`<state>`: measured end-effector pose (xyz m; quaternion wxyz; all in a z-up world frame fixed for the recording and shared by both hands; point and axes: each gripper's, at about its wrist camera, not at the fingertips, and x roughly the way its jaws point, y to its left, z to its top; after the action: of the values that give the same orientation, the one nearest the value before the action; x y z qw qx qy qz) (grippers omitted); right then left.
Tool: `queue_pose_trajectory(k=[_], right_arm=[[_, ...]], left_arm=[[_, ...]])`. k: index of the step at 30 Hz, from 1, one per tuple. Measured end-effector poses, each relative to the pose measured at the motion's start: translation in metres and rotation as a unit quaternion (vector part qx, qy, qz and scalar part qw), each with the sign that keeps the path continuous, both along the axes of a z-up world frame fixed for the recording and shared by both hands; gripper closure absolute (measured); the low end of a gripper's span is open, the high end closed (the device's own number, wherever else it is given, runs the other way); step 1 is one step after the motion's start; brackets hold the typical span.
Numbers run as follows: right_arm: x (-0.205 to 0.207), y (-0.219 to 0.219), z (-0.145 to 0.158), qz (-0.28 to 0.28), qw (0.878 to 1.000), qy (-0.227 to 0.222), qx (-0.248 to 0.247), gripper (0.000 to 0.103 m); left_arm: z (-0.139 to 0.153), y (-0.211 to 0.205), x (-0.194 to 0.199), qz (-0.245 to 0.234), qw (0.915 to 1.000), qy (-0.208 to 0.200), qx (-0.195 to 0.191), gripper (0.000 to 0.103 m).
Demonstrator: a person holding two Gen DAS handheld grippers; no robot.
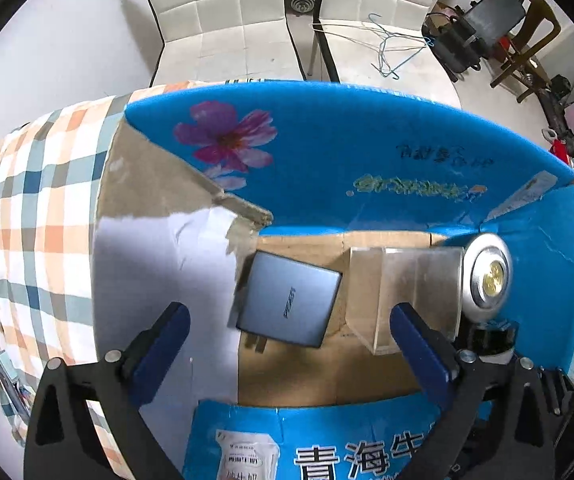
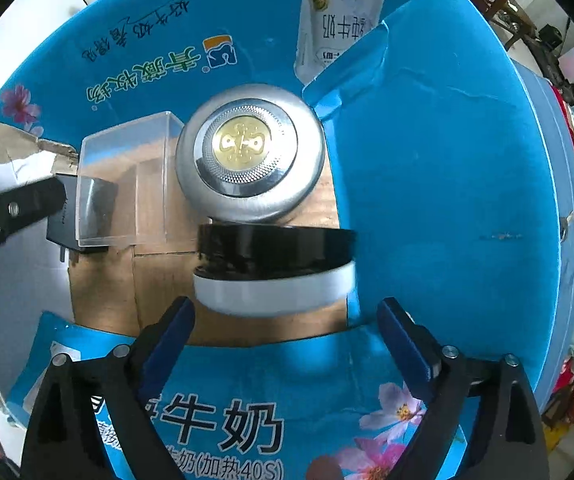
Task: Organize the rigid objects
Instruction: 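Lower the charger and puck into the blue box and open both grippers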
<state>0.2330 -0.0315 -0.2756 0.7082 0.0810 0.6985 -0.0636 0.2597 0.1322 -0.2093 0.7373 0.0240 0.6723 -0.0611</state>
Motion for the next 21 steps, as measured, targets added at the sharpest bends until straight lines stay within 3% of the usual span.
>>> queue_pose_trajectory(k=[8, 11, 14, 17, 21], right_arm=[[0.001, 0.007, 0.021, 0.008, 1.0, -0.026, -0.007, 0.003], [0.002, 0.013, 0.025, 0.029, 0.999, -0.014, 0.001, 0.0], [-0.005, 0.026, 0.018, 0.06, 0.998, 0.004, -0.031, 0.0], [-0.007, 0.026, 0.013, 0.053, 0.998, 0.019, -0.01, 0.0], [-0.009, 0.034, 0.01, 0.091, 0.995, 0.03, -0.012, 0.0]], left_arm=[[0.009, -0.001, -0.019, -0.004, 0.9999, -0.009, -0.006, 0.0], [0.011, -0.004, -0.019, -0.005, 0.9999, -0.013, -0.008, 0.0], [0.011, -0.002, -0.021, -0.003, 0.9999, -0.016, -0.001, 0.0], [0.008, -0.002, -0.022, -0.005, 0.9999, -0.009, 0.003, 0.0], [0.004, 0.0, -0.025, -0.003, 1.0, -0.002, 0.003, 0.001]])
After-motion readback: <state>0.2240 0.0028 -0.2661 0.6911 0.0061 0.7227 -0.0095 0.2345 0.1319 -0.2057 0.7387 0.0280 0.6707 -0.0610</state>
